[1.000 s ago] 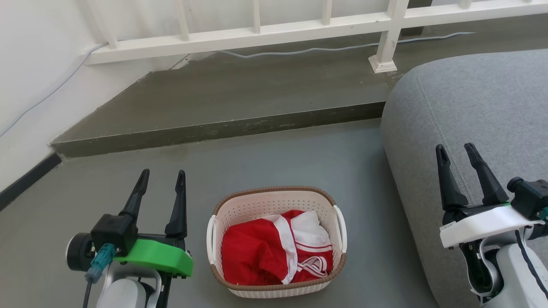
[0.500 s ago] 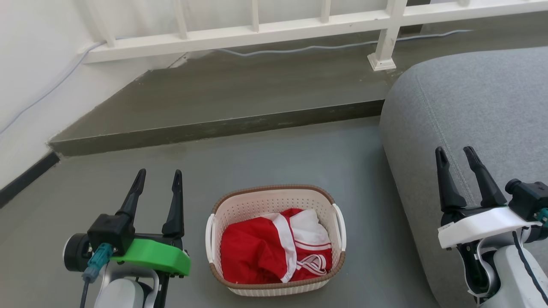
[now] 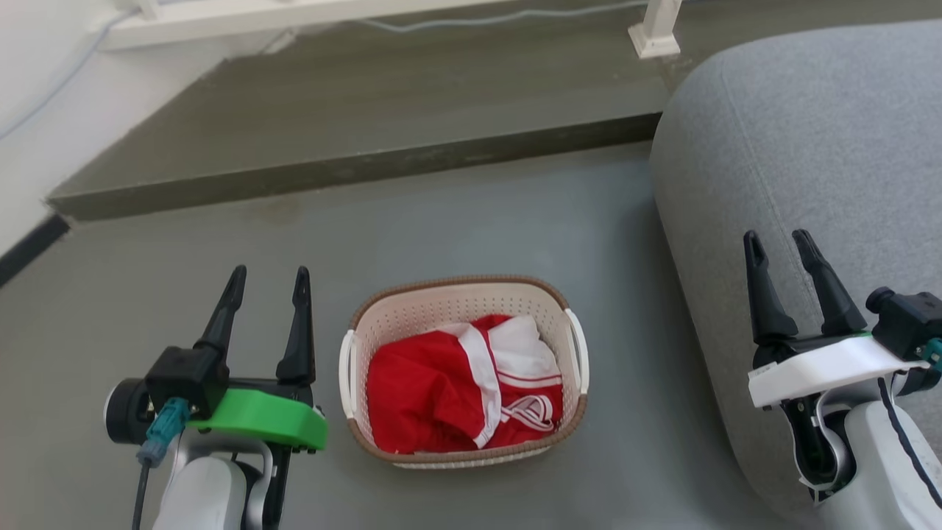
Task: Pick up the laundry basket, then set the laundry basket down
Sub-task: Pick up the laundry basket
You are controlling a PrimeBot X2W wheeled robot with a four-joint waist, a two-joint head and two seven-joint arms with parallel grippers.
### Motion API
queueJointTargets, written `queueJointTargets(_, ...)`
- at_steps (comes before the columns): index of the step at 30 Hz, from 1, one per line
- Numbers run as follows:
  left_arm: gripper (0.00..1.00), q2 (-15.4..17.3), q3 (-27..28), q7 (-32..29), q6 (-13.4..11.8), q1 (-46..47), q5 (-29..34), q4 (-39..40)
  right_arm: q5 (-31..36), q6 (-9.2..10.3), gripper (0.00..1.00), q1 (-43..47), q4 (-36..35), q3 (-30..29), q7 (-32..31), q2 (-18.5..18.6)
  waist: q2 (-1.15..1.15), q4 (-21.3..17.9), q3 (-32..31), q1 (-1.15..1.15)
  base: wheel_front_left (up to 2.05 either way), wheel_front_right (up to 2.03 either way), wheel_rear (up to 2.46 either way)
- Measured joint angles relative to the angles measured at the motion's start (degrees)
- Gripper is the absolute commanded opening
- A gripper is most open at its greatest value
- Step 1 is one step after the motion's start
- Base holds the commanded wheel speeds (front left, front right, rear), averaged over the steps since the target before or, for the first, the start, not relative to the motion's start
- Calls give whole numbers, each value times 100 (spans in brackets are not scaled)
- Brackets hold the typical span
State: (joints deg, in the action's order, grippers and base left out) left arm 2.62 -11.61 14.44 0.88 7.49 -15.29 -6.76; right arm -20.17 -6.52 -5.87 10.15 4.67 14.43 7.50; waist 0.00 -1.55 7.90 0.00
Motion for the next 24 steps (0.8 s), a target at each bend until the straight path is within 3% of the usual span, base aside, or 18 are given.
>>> queueJointTargets(24,100,-26,-149,0,-132,1206,93,-572,-4,-53,100,-1157,895,232,0,14,0,-84,1711,1,0,0,0)
